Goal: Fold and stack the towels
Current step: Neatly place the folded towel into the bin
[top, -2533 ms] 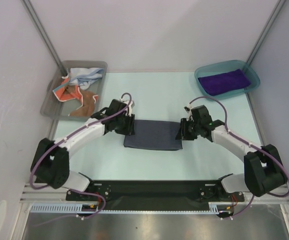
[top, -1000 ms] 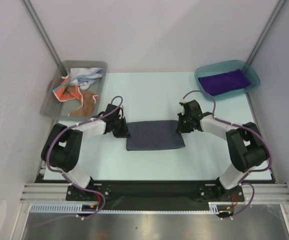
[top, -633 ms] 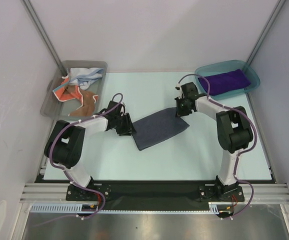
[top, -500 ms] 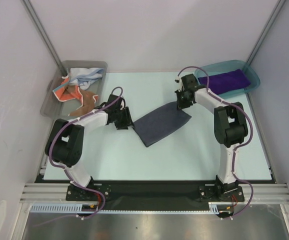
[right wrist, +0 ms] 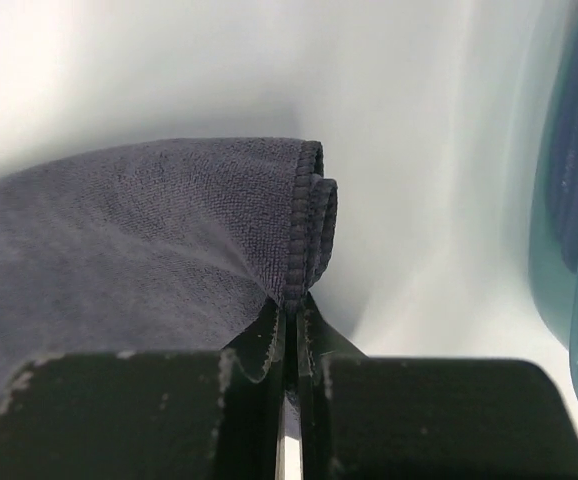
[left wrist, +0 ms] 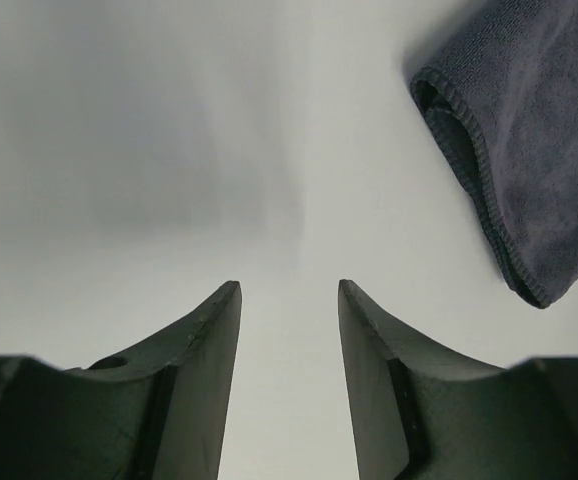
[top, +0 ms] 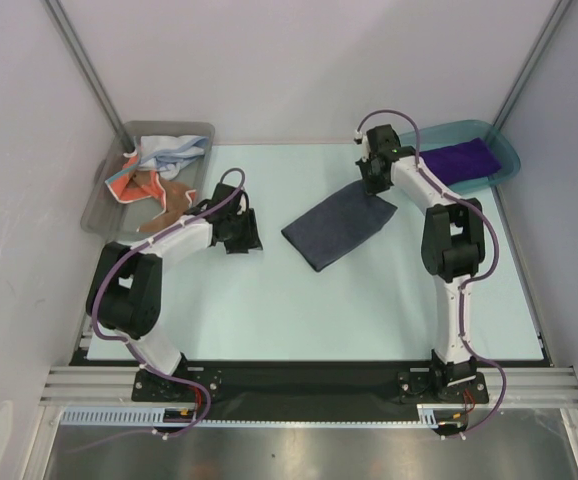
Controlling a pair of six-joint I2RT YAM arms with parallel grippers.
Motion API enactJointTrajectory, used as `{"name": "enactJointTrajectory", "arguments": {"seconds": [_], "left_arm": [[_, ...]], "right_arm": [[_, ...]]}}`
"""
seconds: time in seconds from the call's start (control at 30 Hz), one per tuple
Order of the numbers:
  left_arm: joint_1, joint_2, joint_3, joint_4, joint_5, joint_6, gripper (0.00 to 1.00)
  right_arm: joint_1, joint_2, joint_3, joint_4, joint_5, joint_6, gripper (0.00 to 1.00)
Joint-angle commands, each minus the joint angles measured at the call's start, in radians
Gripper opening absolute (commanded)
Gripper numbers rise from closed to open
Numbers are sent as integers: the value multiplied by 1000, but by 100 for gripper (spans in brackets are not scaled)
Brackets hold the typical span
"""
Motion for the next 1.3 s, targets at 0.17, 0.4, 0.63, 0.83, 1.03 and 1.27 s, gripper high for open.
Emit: {"name": "enactJointTrajectory", "arguments": {"seconds": [0.17, 0.4, 0.63, 0.83, 1.03, 1.27], "left_arm": [[7, -24, 44, 3, -3, 24, 49], [7, -31, 47, -3, 0, 31, 49], [7, -40, 44, -11, 3, 37, 49], [7, -31, 42, -2, 14, 35, 47], [7, -31, 44, -2, 26, 38, 47], [7, -42, 42, -7, 43, 40, 48]], "right_arm": [[2, -4, 58, -36, 194, -35, 0], [0, -46, 72, -28, 303, -61, 0], [-12, -56, 134, -40, 352, -98, 0], [-15, -72, 173, -36, 384, -123, 0], [-37, -23, 265, -64, 439, -160, 0], [-116, 31, 380, -51, 443, -183, 0]]}}
